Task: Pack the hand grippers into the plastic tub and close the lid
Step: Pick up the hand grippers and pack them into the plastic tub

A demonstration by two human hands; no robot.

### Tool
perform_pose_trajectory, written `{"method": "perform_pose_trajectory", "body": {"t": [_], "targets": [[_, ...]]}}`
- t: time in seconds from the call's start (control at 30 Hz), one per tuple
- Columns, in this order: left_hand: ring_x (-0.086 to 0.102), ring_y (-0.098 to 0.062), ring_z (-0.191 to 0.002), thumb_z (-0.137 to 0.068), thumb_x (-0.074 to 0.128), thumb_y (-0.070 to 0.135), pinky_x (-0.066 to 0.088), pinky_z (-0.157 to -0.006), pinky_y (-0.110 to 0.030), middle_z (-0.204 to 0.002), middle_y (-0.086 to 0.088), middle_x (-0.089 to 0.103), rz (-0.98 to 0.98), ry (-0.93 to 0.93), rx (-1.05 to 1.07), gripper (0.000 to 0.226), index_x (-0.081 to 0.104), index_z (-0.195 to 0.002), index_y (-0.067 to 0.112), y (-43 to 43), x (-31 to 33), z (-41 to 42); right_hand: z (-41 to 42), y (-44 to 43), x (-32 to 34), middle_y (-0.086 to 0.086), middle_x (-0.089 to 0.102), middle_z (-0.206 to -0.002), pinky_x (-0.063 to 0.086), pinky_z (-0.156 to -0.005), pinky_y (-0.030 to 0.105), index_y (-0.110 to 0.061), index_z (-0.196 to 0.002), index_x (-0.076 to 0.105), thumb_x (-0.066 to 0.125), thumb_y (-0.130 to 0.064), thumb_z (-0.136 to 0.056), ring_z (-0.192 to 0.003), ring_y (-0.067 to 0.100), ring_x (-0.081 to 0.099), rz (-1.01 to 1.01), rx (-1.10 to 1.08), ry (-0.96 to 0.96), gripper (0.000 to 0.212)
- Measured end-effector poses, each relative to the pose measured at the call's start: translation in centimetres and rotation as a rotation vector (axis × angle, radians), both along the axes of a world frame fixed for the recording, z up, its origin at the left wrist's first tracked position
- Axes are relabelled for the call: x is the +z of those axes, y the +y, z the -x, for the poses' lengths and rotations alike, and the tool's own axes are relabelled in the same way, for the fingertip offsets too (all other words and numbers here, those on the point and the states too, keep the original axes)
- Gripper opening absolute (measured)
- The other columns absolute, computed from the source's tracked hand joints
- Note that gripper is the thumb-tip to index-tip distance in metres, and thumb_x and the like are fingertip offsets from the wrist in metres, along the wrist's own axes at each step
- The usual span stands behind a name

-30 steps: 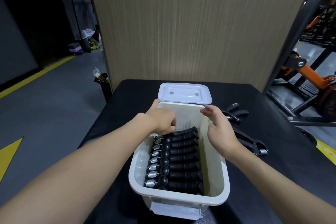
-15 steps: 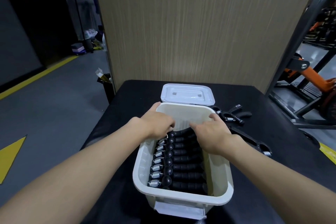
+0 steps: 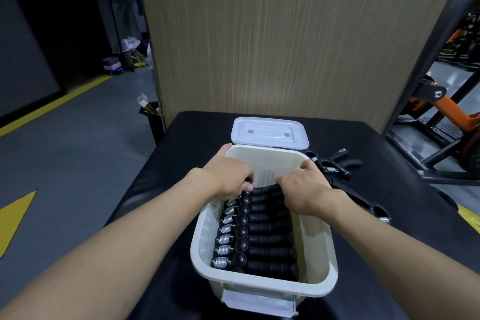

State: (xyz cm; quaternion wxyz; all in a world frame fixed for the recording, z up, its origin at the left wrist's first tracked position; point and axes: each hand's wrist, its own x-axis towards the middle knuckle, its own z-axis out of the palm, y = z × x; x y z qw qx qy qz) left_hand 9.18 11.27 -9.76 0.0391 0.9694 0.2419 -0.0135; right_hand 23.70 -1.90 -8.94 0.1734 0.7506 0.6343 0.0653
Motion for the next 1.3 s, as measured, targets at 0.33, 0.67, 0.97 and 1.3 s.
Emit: {"method": "perform_pose_trajectory", "body": {"t": [0.33, 0.67, 0.97, 1.3], "targets": [[0.062, -0.005, -0.098, -0.097, 0.051, 0.037, -0.009, -0.12, -0.04, -0.092, 0.014, 0.071, -0.067, -0.044, -0.008, 0.024, 0.068, -0.109, 0.026, -1.1, 0.3, 0.7, -0.1, -0.2, -0.3, -0.003, 0.07, -0.095, 0.018, -0.108, 0.04, -0.02, -0.099, 0.06, 0.042, -0.01, -0.082, -0.092, 0.019, 0.065, -0.039, 0.028, -0.012, 0.027], [0.058, -0.003, -0.114, -0.094, 0.059, 0.039, -0.004, -0.122, -0.032, -0.116, 0.012, 0.07, -0.043, -0.105, 0.042, 0.036, 0.062, -0.13, 0.032, -1.5, 0.2, 1.4, -0.3, -0.9, 0.5, -0.007, 0.067, -0.111, 0.029, -0.101, 0.036, -0.023, -0.101, 0.07, 0.043, -0.015, -0.088, -0.113, 0.017, 0.055, -0.474, -0.018, 0.421, 0.031], [0.059, -0.001, -0.11, -0.096, 0.055, 0.039, -0.005, -0.122, -0.033, -0.116, 0.015, 0.07, -0.071, -0.103, 0.038, 0.034, 0.062, -0.129, 0.032, -1.7, 0.1, 1.7, -9.6, -7.6, -4.3, 0.009, 0.052, -0.128, 0.034, -0.102, 0.05, -0.02, -0.124, 0.051, 0.046, -0.026, -0.089, -0.121, 0.035, 0.047, -0.279, -0.709, 0.434, 0.036], [0.062, 0.0, -0.103, -0.095, 0.056, 0.039, -0.004, -0.121, -0.033, -0.115, 0.016, 0.07, -0.051, -0.103, 0.046, 0.032, 0.062, -0.126, 0.033, -1.8, 0.2, 1.7, -13.4, -9.7, -9.1, 0.009, 0.038, -0.135, 0.032, -0.109, 0.045, -0.022, -0.15, 0.018, 0.066, -0.03, -0.076, -0.126, 0.04, 0.041, -0.041, -0.598, 0.472, 0.089]]}}
